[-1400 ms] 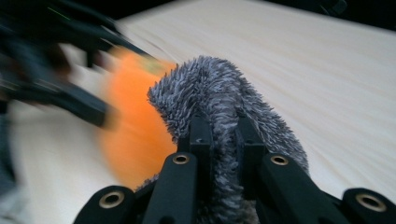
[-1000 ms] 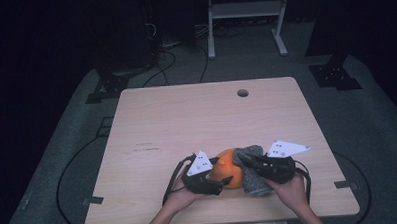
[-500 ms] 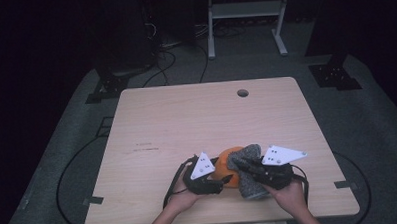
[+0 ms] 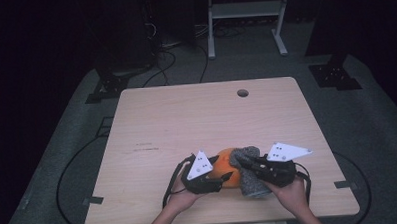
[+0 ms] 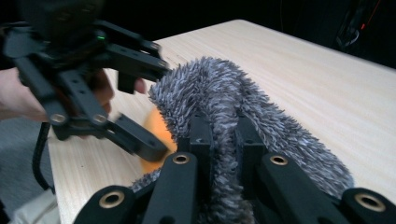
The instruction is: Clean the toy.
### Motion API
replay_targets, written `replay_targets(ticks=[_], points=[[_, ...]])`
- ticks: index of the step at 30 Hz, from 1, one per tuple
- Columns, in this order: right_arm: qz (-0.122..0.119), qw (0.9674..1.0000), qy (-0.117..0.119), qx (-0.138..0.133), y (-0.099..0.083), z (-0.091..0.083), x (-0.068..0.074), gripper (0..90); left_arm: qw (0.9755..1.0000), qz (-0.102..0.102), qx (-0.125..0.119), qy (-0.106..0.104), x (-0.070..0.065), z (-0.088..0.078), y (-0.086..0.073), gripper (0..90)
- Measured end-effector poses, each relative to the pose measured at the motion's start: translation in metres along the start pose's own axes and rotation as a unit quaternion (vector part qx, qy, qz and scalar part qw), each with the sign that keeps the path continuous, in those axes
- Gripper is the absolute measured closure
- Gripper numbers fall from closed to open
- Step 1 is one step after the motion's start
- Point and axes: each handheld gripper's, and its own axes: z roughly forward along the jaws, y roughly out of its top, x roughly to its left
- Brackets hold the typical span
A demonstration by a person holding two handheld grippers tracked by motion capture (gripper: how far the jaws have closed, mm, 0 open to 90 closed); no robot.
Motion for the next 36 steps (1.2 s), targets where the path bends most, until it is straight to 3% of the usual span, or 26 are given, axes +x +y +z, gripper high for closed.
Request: replay_targets(ticks=[6,8,11,14,21,24,27,29,31,32,34,36], points=[[0.036,0.9986,-0.030,0.026,-0.014,0.002,-0.022,80.5,0.9999,-0.006,-0.002,0.008,0.005,-0.003,0.001,39.0],[0.028,0.9990,-0.029,0.019,-0.011,0.000,-0.018,80.5,0.9999,-0.005,0.000,0.010,0.005,-0.003,0.001,39.2],[0.011,0.9999,-0.004,-0.006,0.000,-0.002,-0.004,80.5,1.0000,0.002,0.002,0.008,0.002,-0.001,0.002,39.3],[-0.011,0.9999,-0.002,-0.005,0.004,0.001,0.004,80.5,0.9999,-0.005,-0.006,0.007,0.001,-0.003,0.003,39.2],[0.025,0.9992,-0.025,0.020,-0.012,0.003,-0.016,80.5,0.9998,-0.009,-0.009,0.018,0.004,-0.008,0.005,39.8],[0.011,0.9998,-0.003,-0.016,0.001,-0.002,-0.003,80.5,0.9999,0.003,0.004,0.010,0.003,-0.006,0.005,40.2],[-0.025,0.9997,-0.003,-0.006,0.008,0.003,0.009,80.5,1.0000,0.006,0.002,0.007,0.000,-0.005,0.007,39.7],[-0.028,0.9996,-0.006,0.000,0.004,0.007,0.008,80.5,1.0000,0.004,-0.003,-0.005,0.001,-0.005,0.005,36.6],[-0.015,0.9999,-0.007,0.005,-0.001,0.006,0.002,80.5,0.9998,0.003,-0.009,-0.020,0.005,-0.006,0.003,28.9],[-0.010,0.9999,-0.012,0.004,-0.004,0.005,-0.002,80.5,0.9998,0.005,-0.009,-0.018,0.007,-0.006,0.003,22.4],[0.002,0.9999,-0.012,0.002,-0.005,0.002,-0.007,80.5,0.9997,-0.010,0.007,-0.022,0.013,-0.004,0.000,13.4],[0.011,0.9998,-0.015,0.000,-0.006,0.001,-0.013,80.5,0.9994,-0.018,0.023,-0.021,0.017,0.000,-0.004,10.4]])
